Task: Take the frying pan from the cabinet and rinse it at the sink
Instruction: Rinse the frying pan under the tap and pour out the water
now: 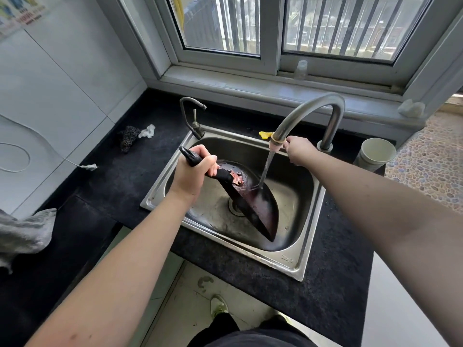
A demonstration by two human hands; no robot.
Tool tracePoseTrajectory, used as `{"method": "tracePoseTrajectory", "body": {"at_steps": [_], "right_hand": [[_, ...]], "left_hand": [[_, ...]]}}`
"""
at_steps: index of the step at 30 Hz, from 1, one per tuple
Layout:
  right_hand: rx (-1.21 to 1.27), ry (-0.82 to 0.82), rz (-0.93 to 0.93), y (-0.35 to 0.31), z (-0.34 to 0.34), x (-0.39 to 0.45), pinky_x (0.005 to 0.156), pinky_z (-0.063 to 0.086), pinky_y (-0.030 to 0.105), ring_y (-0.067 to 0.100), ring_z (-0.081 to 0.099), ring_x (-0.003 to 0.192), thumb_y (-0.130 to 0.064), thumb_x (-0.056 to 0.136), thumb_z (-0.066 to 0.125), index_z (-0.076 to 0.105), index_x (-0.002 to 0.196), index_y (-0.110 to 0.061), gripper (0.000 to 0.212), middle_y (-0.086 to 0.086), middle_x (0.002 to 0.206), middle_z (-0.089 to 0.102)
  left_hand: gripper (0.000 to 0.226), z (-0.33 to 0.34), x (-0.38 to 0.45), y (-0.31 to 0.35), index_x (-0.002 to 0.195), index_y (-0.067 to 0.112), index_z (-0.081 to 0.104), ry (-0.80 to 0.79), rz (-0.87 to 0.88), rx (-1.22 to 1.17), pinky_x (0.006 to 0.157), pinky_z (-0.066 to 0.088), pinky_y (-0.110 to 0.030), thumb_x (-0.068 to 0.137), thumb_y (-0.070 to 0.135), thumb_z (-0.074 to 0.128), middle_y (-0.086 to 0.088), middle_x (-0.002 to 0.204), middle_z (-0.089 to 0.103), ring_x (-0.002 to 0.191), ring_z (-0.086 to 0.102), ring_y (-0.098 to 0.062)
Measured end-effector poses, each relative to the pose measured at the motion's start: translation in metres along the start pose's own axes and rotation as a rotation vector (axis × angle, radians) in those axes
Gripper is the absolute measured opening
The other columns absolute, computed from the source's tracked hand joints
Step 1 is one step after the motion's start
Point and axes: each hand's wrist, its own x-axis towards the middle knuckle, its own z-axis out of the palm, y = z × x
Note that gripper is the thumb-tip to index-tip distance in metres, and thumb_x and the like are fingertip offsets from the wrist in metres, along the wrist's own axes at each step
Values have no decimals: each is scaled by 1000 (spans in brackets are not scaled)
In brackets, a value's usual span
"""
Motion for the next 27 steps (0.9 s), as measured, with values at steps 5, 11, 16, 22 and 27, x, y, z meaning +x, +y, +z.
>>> {"method": "tracePoseTrajectory", "body": {"at_steps": [5,11,16,22,27], "right_hand": [[0,-7,-3,1,1,1,81,51,42,37,63,95,-29,104,32,56,112,-5,35,21,108,63],[-21,-9,9,0,3,1,81,49,40,38,63,101,-22,103,34,53,120,-5,31,21,113,62],[-39,-10,-1,1,5,2,80,49,38,37,63,101,-19,103,35,52,121,-7,28,20,114,62],[-30,-9,-5,3,5,4,81,51,41,39,64,97,-26,103,32,52,119,-8,32,21,112,62],[-29,-3,-15,6,6,5,79,50,39,38,63,97,-31,104,30,52,120,-9,35,20,112,62]], "left_hand": [[35,-2,-1,2,49,23,49,-93,-37,-8,77,44,-35,75,1,52,3,46,45,54,43,-20],[35,0,1,6,49,22,51,-179,-37,-11,76,44,-36,74,-3,53,1,46,47,54,44,-20],[36,0,7,8,50,22,51,-193,-42,-16,79,40,-36,73,-5,52,1,55,51,62,50,-17],[26,1,12,11,67,21,50,-215,-107,-70,88,38,-41,82,0,56,3,70,51,71,51,-11],[18,16,3,11,78,21,57,74,-113,-197,101,45,-51,82,25,75,-1,74,62,78,62,-18]]}}
